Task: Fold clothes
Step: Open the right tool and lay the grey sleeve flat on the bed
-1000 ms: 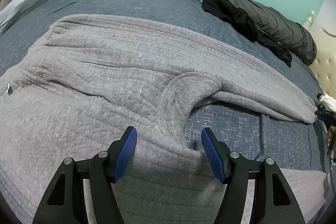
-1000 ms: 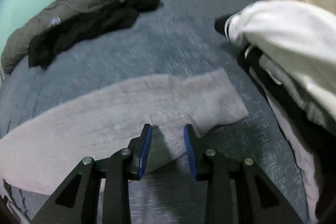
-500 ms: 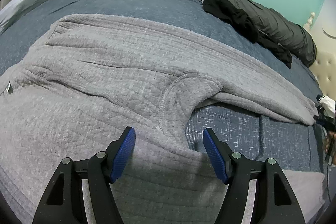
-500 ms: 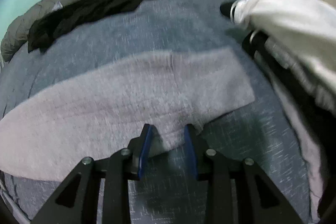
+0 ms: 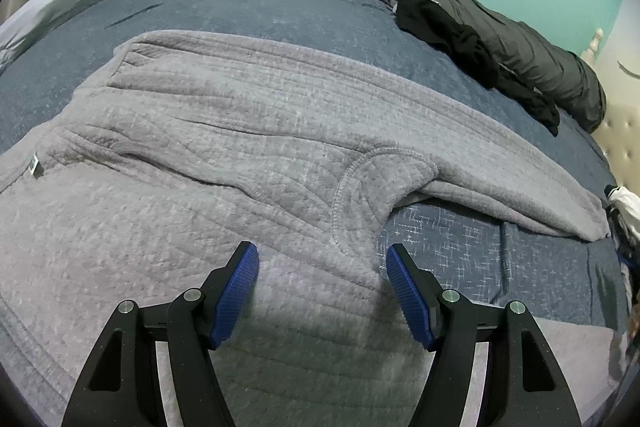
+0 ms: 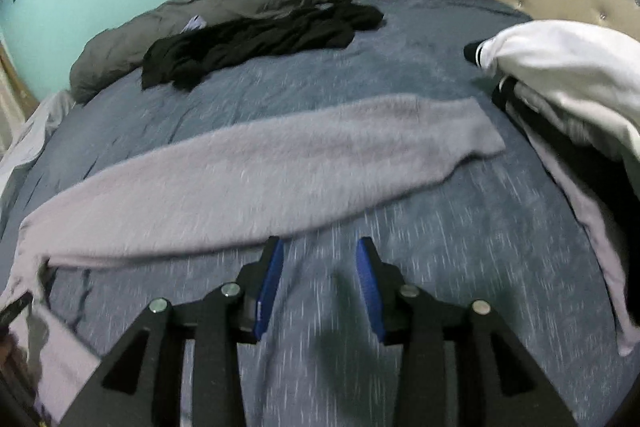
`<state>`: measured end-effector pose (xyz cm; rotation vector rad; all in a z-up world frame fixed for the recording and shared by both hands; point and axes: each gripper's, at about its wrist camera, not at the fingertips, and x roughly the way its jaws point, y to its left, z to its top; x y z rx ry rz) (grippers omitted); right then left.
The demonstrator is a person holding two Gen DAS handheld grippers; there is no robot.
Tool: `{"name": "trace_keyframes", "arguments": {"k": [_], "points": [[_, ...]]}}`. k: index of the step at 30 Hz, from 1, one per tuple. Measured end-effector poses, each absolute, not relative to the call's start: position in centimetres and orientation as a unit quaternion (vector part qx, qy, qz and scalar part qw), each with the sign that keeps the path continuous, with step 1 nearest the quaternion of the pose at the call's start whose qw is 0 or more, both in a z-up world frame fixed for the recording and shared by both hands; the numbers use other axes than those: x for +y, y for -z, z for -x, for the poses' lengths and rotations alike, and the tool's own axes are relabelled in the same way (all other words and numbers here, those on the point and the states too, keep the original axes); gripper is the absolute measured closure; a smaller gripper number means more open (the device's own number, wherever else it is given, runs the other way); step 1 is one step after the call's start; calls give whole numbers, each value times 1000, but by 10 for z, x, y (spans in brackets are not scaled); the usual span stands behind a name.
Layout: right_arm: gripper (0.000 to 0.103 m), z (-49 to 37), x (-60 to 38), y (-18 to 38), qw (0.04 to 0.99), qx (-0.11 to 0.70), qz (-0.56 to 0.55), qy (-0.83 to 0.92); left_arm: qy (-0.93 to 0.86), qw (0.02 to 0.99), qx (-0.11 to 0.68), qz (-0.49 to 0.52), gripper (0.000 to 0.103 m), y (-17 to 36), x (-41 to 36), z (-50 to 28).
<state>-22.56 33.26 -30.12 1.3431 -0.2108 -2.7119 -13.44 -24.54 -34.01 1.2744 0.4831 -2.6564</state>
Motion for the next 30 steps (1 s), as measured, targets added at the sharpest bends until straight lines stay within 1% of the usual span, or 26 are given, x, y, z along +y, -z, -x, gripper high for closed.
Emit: {"name": "trace_keyframes", "arguments": {"k": [9,11,12,15,23,30], "points": [[64,167,359,279,79,-66,-462,881,893,61,162,-416,32,311,-238,113],[54,151,365,272,84,-66,-463,880,891,56,157,-421,32,302,-233,106],[53,143,368,269,87,-66,-465,879,892,54,154,-422,32,297,-232,102],[52,120,377,260,89,-64,-465,879,892,48,140,-427,32,278,-230,85],[51,57,410,253,86,-104,-467,874,897,63,107,-424,32,226,-250,28],[50,17,418,254,95,-134,-469,868,893,83,112,-429,32,202,-282,-18]]}}
